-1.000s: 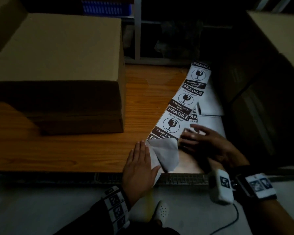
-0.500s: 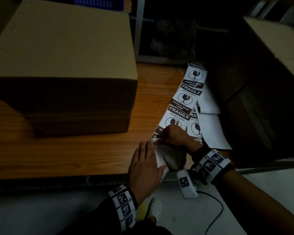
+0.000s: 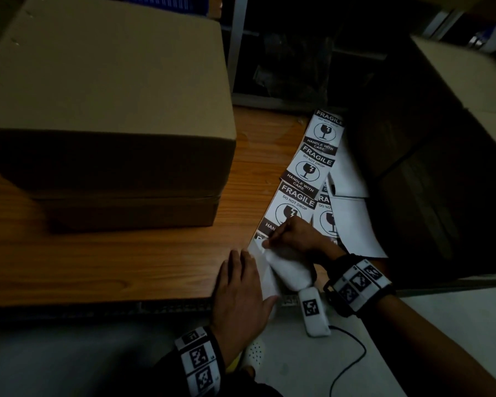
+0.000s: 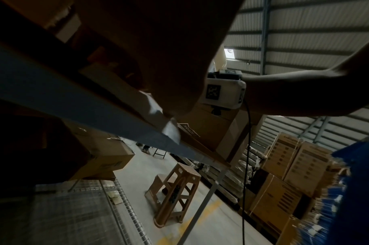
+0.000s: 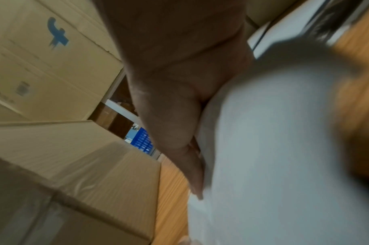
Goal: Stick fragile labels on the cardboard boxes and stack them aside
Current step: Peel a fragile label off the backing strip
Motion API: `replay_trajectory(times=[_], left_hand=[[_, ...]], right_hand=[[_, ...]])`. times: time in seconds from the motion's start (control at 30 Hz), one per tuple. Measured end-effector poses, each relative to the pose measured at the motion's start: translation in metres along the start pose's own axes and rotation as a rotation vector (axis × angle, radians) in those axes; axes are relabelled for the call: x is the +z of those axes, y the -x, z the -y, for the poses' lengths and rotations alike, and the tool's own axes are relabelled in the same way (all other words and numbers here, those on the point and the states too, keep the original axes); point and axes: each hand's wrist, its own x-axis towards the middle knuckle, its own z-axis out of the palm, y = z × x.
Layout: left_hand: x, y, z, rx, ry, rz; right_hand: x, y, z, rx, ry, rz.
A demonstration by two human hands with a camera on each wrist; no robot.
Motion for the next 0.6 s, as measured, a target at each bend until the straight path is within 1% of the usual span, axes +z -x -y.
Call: replay_trajectory(times=[0.13, 0.23, 0.33, 0.5, 0.6], left_hand=[[0.003, 0.002, 0.0, -0.016, 0.014, -0.007], [0.005, 0.002, 0.002, -0.047, 0.038, 0.029], [0.007, 0.003, 0.003, -0.035, 0.029, 0.048], [0.009, 0.004, 0.005, -0.04, -0.002, 0.056], [0.001, 0.002, 0.007, -0.008, -0.024, 0.053]], right_hand=[[0.002, 0.001, -0.006, 0.017, -0.025, -0.013], [0.003, 0.005, -0.013, 0.101, -0.096, -0.03], [0.006, 0.012, -0.021, 0.157, -0.186, -0.052], [0.013, 0.025, -0.022, 0.121, -0.339, -0.105], [0.017, 0.031, -0.02, 0.093, -0.413, -0.153]])
